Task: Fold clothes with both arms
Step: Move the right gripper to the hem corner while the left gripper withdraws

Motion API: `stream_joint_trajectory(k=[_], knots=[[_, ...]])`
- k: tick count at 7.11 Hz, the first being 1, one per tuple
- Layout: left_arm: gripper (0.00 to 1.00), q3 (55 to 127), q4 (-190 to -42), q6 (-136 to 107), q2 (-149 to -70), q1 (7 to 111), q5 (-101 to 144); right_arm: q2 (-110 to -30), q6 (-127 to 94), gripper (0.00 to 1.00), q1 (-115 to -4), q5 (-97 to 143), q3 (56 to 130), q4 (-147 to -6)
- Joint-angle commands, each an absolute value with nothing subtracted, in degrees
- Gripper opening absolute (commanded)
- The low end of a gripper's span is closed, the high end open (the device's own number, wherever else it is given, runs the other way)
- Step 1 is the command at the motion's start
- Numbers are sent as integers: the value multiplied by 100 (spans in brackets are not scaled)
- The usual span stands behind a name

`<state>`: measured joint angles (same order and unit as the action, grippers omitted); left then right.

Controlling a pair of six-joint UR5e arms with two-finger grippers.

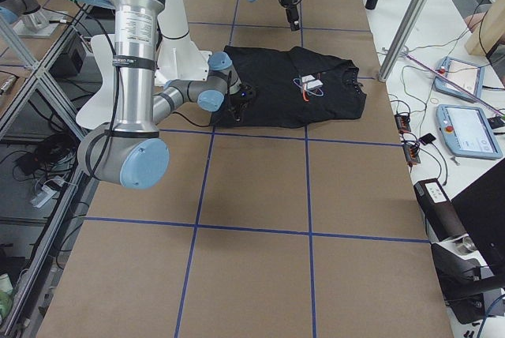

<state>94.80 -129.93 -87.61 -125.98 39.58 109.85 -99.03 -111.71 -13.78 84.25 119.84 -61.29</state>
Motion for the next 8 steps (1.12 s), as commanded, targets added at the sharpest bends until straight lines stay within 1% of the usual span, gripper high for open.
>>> stream_joint_trajectory(k=[1, 2, 4, 8], knots=[[99, 9492, -12990, -8745, -12595, 3955, 10951, -10264, -11636, 98, -714, 8051, 12224, -6135], [99, 9501, -12990, -8763, -12586, 3955, 10942, -10387, -11706, 96, -529, 8016, 12313, -6135], [99, 9492, -12990, -8763, -12577, 3955, 10934, -10538, -11855, 88, -256, 7805, 12313, -6135], [99, 9466, -12990, -8736, -12568, 3964, 10934, -10529, -11874, 85, -79, 7796, 12305, -6143]])
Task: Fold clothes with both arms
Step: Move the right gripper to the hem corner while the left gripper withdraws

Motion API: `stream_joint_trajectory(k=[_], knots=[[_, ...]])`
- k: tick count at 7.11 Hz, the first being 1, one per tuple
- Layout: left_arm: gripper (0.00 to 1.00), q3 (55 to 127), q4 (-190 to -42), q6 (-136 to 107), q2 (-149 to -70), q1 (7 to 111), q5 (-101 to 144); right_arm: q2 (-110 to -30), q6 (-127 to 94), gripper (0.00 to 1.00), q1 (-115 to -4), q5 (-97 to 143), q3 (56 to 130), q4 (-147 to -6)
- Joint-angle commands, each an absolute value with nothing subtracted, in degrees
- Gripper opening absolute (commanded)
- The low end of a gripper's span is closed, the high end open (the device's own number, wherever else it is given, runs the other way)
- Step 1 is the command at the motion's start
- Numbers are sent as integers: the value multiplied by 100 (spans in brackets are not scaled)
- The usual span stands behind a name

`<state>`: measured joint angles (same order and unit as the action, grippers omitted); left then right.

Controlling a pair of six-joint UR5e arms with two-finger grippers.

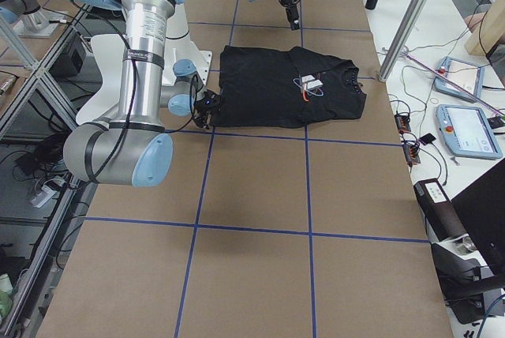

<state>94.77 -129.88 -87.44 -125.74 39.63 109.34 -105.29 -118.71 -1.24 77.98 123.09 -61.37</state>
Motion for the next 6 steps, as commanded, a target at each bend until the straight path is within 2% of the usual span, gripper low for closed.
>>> stream_joint_trajectory(k=[1, 3, 4, 6], knots=[[99, 9457, -12990, -8736, -12560, 3964, 10934, -10529, -11874, 82, -36, 7805, 12296, -6144], [99, 9448, -12990, -8728, -12560, 3964, 10934, -10529, -11874, 65, 0, 7805, 12278, -6144], [99, 9440, -12990, -8728, -12560, 3964, 10934, -10529, -11874, 51, 0, 7805, 12278, -6144], [99, 9440, -12999, -8719, -12481, 3964, 10934, -10512, -11874, 0, 0, 7822, 12287, -6144]])
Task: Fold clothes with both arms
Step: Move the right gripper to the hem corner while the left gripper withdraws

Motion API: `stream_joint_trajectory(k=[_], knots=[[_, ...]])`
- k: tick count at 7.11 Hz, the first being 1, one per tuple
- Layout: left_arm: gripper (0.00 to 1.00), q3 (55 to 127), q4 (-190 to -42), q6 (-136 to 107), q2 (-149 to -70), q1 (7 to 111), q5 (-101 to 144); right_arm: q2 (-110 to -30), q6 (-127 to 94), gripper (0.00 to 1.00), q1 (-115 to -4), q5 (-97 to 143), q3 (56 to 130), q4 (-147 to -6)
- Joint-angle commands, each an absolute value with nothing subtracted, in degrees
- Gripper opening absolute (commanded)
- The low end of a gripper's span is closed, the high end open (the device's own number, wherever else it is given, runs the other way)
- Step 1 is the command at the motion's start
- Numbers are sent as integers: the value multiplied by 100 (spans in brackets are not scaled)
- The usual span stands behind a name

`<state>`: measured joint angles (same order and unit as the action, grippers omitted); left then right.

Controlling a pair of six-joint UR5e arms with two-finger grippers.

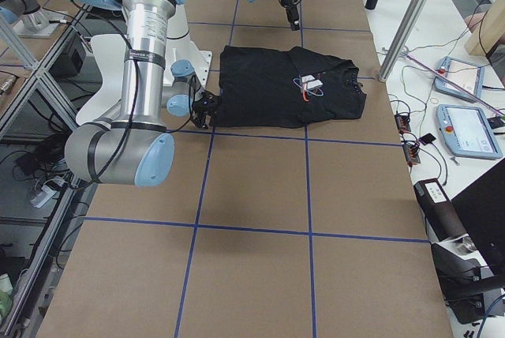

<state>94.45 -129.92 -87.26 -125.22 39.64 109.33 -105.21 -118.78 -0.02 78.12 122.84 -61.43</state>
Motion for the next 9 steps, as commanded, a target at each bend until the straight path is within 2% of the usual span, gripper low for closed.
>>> stream_joint_trajectory(k=[1, 3, 5, 8, 9], knots=[[99, 9448, -12999, -8719, -12472, 3964, 10934, -10512, -11874, 0, 0, 7822, 12287, -6135], [99, 9771, -12990, -8719, -12254, 3999, 10942, -10529, -11839, 0, -52, 7848, 12505, -6135], [99, 10832, -12503, -8806, -11123, 3842, 10794, -10625, -11830, 0, -167, 7936, 12735, -6144], [99, 12344, -11804, -10322, -9534, 2009, 9328, -10661, -11830, 0, -211, 7928, 12744, -6144], [99, 12375, -11804, -10727, -9310, 1317, 8734, -10679, -11830, 0, -220, 7928, 12735, -6144]])
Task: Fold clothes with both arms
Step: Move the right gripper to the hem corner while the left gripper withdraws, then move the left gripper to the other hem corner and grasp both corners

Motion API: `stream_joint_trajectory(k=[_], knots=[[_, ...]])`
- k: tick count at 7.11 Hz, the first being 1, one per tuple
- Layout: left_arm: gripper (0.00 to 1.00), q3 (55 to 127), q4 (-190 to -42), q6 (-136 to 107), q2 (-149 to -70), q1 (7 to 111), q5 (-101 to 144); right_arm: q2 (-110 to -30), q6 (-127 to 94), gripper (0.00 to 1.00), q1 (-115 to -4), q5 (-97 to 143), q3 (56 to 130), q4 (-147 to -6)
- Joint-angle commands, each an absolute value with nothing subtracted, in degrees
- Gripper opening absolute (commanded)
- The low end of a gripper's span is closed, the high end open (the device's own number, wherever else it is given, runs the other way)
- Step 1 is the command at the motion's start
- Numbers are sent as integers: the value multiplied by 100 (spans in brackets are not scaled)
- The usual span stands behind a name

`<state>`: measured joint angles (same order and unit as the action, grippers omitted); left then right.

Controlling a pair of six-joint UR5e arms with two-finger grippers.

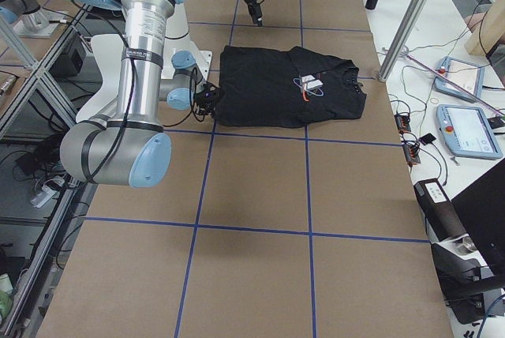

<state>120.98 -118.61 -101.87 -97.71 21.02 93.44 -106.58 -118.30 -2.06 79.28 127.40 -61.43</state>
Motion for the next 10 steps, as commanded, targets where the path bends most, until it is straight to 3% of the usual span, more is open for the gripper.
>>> stream_joint_trajectory(k=[1, 5, 7, 8, 10], knots=[[98, 12297, -11812, -11323, -9342, 718, 8545, -10670, -11830, 0, -220, 7928, 12709, -6144], [94, 11718, -11769, -11602, -9808, 360, 8464, -10670, -11830, 0, -211, 7901, 12683, -6144], [86, 11515, -11777, -11593, -9940, 369, 8455, -10670, -11821, 0, -202, 7901, 12639, -6144], [82, 11488, -11777, -11593, -9993, 378, 8455, -10670, -11821, 0, -211, 7893, 12639, -6144], [60, 11373, -11777, -11602, -10037, 387, 8464, -10670, -11821, 0, -202, 7893, 12639, -6144]])
